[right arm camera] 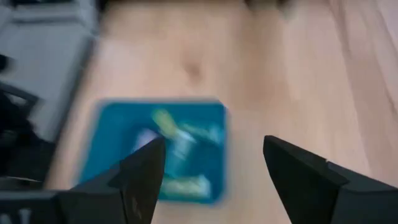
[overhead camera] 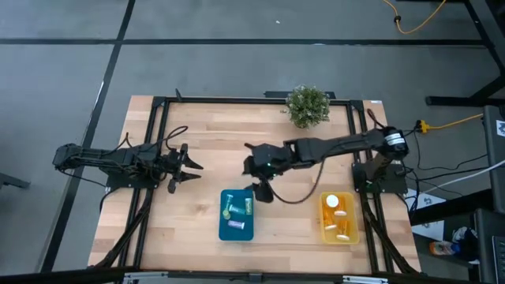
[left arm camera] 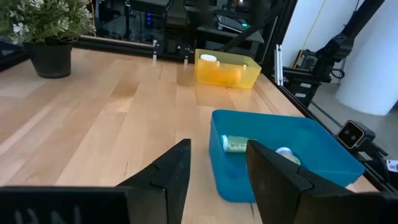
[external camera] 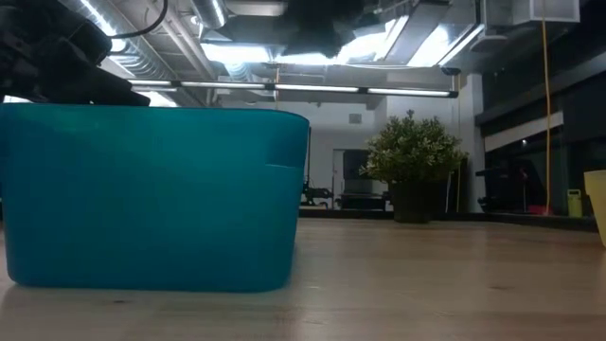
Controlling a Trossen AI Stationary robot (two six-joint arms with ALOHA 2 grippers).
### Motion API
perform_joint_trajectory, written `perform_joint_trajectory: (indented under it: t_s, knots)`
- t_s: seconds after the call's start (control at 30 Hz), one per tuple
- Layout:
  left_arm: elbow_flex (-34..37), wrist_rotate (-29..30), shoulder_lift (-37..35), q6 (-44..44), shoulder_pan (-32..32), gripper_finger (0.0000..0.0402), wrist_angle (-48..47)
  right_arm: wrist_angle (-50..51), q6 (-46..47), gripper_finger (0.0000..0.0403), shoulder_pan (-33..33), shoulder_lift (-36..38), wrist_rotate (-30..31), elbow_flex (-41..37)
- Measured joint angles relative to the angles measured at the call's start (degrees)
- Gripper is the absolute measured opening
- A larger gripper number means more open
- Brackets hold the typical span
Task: Pick and place medicine bottles into bin by pill shape (circle, oval)
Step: Return to Home Position
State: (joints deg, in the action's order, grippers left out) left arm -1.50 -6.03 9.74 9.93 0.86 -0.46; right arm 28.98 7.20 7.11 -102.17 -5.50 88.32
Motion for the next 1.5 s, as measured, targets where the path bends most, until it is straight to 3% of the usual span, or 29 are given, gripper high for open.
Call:
perform_joint_trajectory:
  t_s: [0.2,0.4,0.53,0.73,0.83,1.07,1.3,1.5]
  knots:
    - [0.00,0.01,0.00,0.00,0.00,0.0147,0.03,-1.59,-2.25,0.0273,-2.09,3.83,-1.24,-10.79]
    - [0.02,0.05,0.00,0.00,0.02,0.0147,0.07,-8.15,-8.22,0.0273,-2.46,22.05,3.11,-29.27]
    - [0.02,0.72,-0.02,0.00,0.02,0.0147,0.11,-13.86,-4.09,0.0273,-2.45,35.09,7.12,-43.47]
    - [0.02,0.78,0.00,0.00,0.02,0.0147,-0.03,-25.11,2.78,0.0273,-0.54,49.70,7.66,-61.46]
    - [0.02,0.86,0.00,0.00,0.02,0.0147,-0.01,-26.72,5.53,0.0273,3.21,54.91,8.91,-65.70]
    - [0.02,0.91,0.00,0.00,0.02,0.0147,0.01,-26.70,4.33,0.0273,6.71,68.56,21.22,-72.37]
    - [0.02,0.90,0.00,0.00,0.02,0.0147,0.01,-29.11,0.99,0.0273,3.36,80.04,20.76,-78.06]
    - [0.02,0.89,0.00,0.00,0.02,0.0147,0.01,-29.58,-3.48,0.0273,-2.44,84.59,16.93,-79.50]
